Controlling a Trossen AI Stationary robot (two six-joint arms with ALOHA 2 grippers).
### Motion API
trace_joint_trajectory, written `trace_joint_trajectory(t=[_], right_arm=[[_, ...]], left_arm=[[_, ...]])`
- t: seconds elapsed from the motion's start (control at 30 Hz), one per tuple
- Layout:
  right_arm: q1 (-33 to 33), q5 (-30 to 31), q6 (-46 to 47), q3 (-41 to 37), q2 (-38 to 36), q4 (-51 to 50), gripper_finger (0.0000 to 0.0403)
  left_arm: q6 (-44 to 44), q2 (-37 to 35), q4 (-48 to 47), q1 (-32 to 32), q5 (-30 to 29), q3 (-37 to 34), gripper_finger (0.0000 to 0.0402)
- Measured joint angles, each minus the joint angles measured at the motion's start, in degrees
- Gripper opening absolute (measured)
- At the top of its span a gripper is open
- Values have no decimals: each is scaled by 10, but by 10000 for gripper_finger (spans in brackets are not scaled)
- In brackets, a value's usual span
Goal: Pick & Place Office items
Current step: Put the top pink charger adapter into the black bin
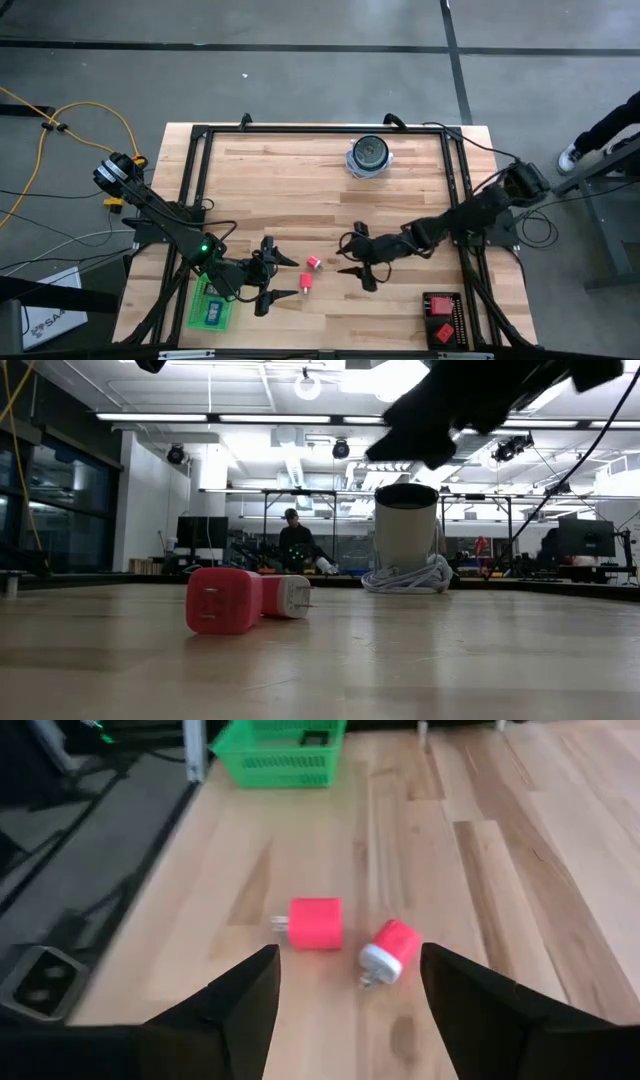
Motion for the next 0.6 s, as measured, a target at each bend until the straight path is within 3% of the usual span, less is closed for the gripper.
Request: trace_joint_trajectory(t=[0.23, 0.4, 0.6], right_arm=[[-13, 15, -10, -1, 79, 92, 229], [2, 91, -20, 10, 114, 133, 229], [26, 177, -21, 73, 143, 94, 229]], left_arm=[[0, 0, 0, 0, 0, 0, 317], [0, 0, 0, 0, 0, 0, 317], [0, 0, 6, 0, 0, 0, 317]])
